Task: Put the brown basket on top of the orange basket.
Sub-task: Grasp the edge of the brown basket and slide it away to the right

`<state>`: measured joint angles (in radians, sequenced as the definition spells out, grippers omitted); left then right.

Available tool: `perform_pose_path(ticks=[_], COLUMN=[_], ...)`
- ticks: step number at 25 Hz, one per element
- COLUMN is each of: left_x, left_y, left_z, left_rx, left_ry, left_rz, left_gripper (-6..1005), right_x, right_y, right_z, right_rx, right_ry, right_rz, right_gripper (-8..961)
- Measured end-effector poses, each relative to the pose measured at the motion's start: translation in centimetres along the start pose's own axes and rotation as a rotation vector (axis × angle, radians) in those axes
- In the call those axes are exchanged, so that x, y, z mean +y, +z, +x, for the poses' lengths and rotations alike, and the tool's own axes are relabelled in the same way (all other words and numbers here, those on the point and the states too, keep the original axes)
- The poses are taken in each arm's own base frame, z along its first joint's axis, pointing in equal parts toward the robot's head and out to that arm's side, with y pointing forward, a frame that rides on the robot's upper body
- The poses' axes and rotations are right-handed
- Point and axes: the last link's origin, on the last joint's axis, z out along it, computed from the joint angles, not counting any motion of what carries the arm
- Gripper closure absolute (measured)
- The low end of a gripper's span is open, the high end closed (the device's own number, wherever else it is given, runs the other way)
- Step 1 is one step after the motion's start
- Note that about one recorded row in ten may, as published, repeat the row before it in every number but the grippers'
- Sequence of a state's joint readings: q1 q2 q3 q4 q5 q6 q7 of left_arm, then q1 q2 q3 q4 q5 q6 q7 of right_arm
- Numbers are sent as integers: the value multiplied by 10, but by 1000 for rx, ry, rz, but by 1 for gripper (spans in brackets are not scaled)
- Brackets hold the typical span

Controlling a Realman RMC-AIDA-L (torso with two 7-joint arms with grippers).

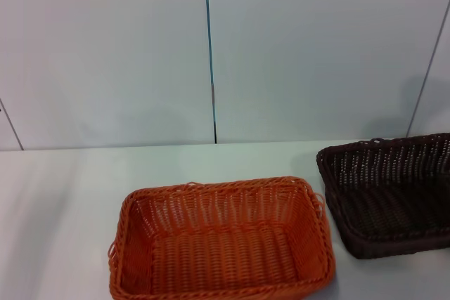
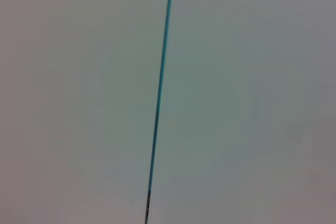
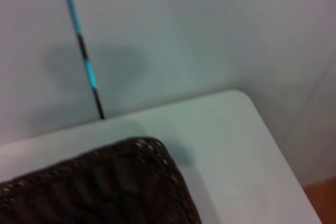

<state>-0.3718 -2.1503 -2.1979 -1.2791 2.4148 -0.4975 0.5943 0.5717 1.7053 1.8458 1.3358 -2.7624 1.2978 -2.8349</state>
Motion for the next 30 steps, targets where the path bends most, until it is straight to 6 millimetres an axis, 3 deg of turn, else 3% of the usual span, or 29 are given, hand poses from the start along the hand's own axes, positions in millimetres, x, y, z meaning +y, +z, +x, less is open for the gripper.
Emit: perform_pose_path(ticks=[5,10,17,30], left_x=[3,10,12,14], left_y=[1,3,4,3], left_z=[1,1,-1,-5], left_rx=[-7,-17,-26,-57], left_ry=[47,85,89,88], left_rz=[3,-7,-13,-32], left_gripper=[90,90,90,90], right_x=[18,36,42,-26], right_y=[5,23,41,52], right_z=[-2,-7,2,9], right_rx=[-70,-125,-82,-8], right_ry=[50,94,81,-61], right_rz=[-15,-31,-66,24], right_gripper=[107,108,110,113])
